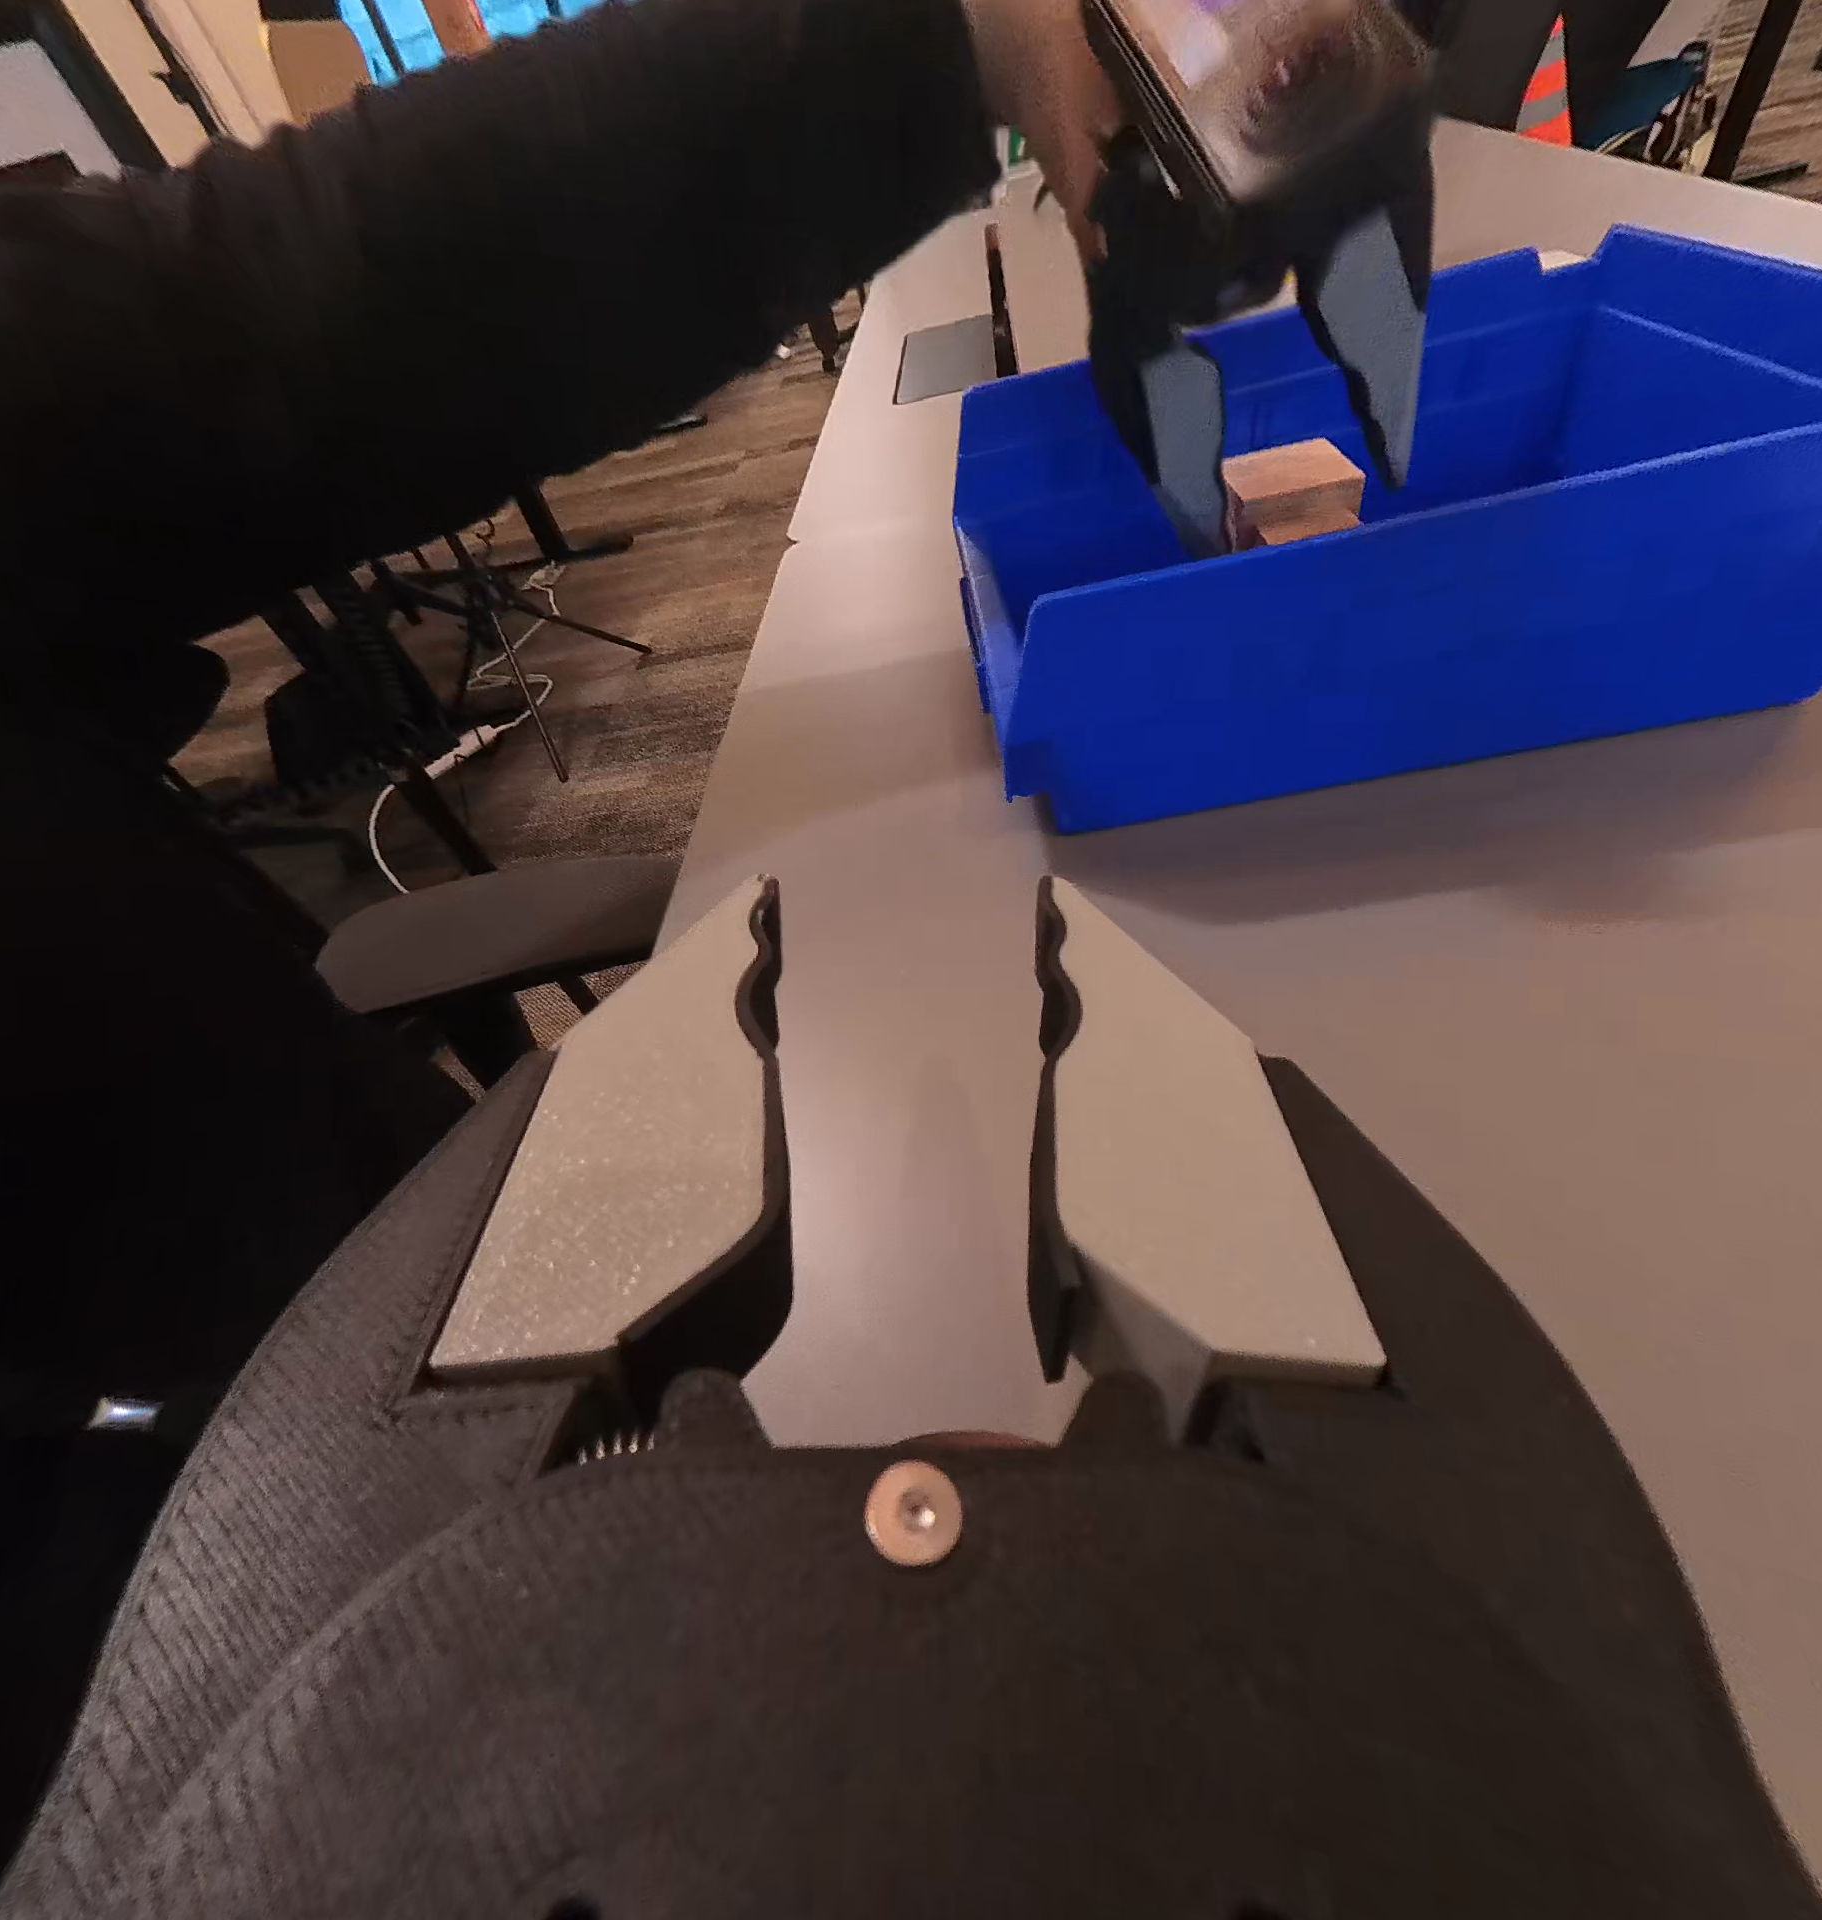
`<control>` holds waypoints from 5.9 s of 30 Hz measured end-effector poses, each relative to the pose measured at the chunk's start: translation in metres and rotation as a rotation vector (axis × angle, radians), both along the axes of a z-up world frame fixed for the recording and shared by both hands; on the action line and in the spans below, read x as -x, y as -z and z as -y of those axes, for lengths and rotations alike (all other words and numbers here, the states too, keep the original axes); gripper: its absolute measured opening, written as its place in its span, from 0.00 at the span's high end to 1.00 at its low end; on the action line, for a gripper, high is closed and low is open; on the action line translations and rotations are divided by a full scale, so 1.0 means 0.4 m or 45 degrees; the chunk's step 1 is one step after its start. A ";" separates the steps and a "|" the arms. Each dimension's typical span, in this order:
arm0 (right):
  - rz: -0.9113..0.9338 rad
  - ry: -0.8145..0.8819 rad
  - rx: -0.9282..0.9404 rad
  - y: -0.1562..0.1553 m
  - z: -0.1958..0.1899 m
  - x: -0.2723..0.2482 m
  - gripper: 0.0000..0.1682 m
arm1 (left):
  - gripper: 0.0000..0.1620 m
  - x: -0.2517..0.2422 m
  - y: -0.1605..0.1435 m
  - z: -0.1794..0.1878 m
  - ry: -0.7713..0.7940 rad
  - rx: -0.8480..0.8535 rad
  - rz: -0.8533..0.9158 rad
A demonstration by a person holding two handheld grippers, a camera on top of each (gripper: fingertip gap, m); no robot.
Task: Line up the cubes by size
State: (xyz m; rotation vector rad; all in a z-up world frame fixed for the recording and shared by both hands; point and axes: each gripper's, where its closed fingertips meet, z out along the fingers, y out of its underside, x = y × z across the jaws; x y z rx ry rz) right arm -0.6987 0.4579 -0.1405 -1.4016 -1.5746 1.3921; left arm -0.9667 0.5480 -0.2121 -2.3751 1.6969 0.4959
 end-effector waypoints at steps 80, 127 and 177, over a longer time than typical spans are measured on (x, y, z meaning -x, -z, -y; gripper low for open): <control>0.291 1.324 -0.652 -0.107 -0.578 -0.564 0.74 | 1.00 -0.316 -0.312 0.086 -0.439 -1.242 0.990; 1.619 0.025 -0.909 0.199 -0.614 -0.614 0.58 | 0.96 -0.296 -0.262 0.087 -0.429 -1.106 0.958; -0.368 -0.034 0.501 -0.196 -0.030 -0.045 0.53 | 0.60 -0.656 -0.382 0.154 0.733 -1.263 0.821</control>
